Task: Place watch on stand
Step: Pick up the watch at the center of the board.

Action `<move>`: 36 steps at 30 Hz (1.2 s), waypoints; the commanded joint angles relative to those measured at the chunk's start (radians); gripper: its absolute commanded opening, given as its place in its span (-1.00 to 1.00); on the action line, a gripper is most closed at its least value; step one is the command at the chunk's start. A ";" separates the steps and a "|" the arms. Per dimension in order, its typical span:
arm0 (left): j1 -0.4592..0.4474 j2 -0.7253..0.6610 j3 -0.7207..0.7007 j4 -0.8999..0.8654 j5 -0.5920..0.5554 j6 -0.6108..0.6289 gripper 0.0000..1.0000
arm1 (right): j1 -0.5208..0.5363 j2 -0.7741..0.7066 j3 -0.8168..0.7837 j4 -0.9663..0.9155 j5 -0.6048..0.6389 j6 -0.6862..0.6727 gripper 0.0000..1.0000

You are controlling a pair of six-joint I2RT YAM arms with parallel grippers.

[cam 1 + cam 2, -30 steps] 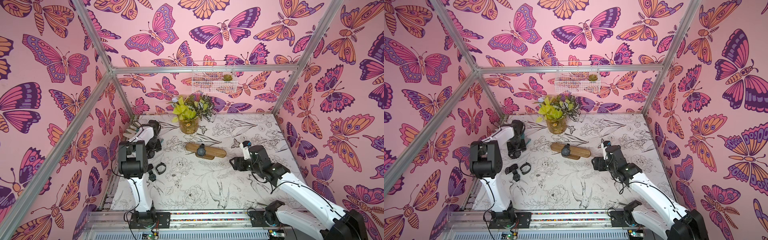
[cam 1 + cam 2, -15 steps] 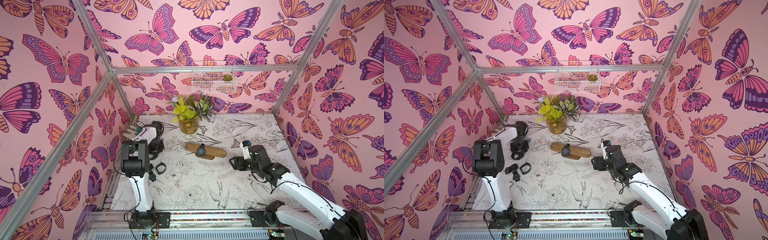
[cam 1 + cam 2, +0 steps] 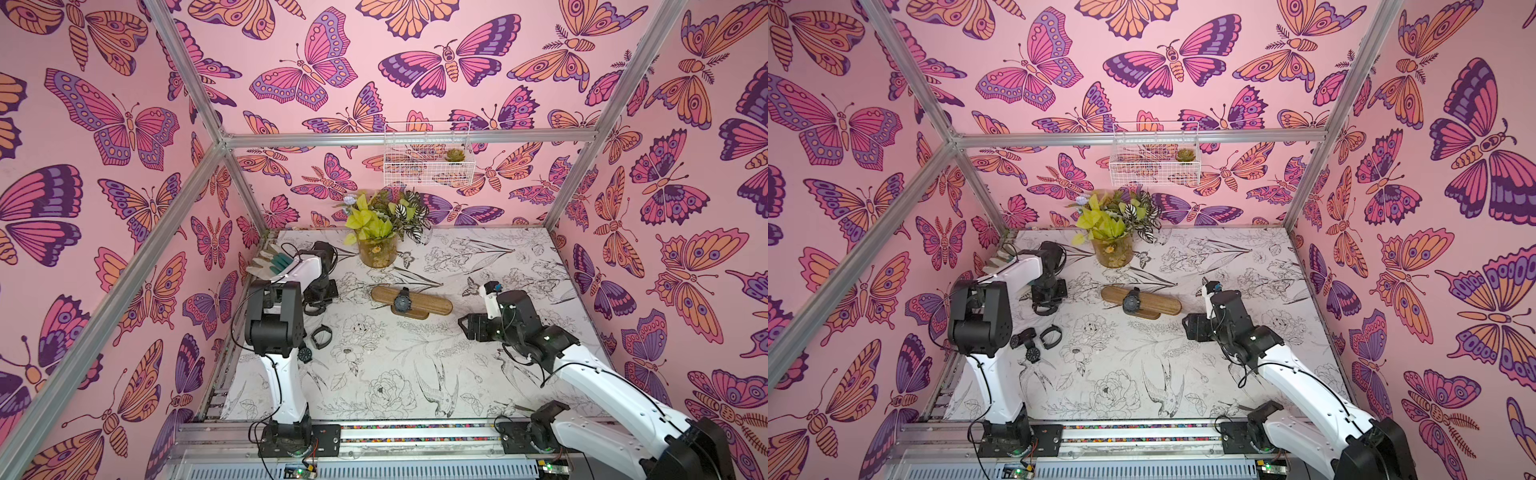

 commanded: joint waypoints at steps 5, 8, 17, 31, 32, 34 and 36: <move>-0.093 -0.339 -0.163 0.262 0.240 -0.051 -0.80 | 0.005 -0.047 0.012 0.008 -0.005 0.035 0.57; -0.149 -0.458 -0.248 0.406 0.328 -0.090 -0.80 | 0.007 -0.060 0.006 0.043 -0.020 0.065 0.56; -0.300 -0.633 -0.525 1.014 0.599 -0.376 -0.81 | 0.004 -0.013 0.042 0.196 -0.132 0.160 0.54; -0.504 -0.707 -0.714 1.490 0.599 -0.376 -0.81 | -0.002 0.109 0.130 0.375 -0.351 0.295 0.40; -0.514 -0.706 -0.734 1.546 0.599 -0.376 -0.81 | -0.002 0.122 0.139 0.401 -0.380 0.317 0.38; -0.525 -0.702 -0.761 1.660 0.728 -0.607 -0.86 | -0.002 0.149 0.160 0.431 -0.435 0.336 0.32; -0.541 -0.686 -0.782 1.755 0.738 -0.642 -0.87 | -0.001 0.169 0.178 0.457 -0.475 0.344 0.26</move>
